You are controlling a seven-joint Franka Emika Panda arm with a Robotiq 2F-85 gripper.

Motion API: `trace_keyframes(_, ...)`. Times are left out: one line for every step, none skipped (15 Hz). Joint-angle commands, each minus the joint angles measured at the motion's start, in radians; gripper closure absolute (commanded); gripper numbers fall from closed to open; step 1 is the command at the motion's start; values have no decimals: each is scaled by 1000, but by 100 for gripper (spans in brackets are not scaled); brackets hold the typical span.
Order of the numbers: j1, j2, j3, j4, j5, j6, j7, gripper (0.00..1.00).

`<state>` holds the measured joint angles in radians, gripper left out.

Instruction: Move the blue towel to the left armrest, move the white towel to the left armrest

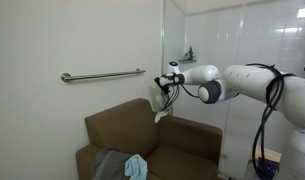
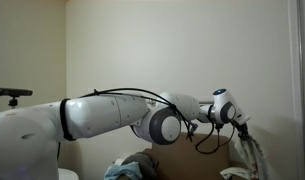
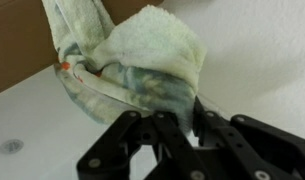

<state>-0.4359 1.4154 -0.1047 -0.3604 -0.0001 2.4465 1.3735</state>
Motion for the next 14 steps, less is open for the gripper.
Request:
trace_keyframes(-4,-50,70,-13,54,-45,-258,96)
trace_keyframes(-4,-53,76,-11,58,-47,-309,96)
trace_keyframes(-6,-64,84,-21,71,-78,-340,97)
trace_keyframes(-9,-76,90,-40,83,-140,-363,97)
trace_keyframes(-16,-48,106,4,72,-220,-360,97)
trace_keyframes(-21,-41,106,6,76,-277,-350,97)
trace_keyframes(-25,-40,112,6,77,-343,-345,97)
trace_keyframes(-32,-39,120,6,81,-405,-337,97)
trace_keyframes(-38,-40,123,5,82,-470,-323,97)
trace_keyframes(-45,-41,125,5,84,-528,-308,97)
trace_keyframes(-46,-70,105,-45,107,-550,-309,97)
trace_keyframes(-52,-65,101,-38,110,-568,-309,97)
trace_keyframes(-55,-64,94,-30,111,-570,-306,97)
trace_keyframes(-58,-57,90,-7,109,-522,-316,96)
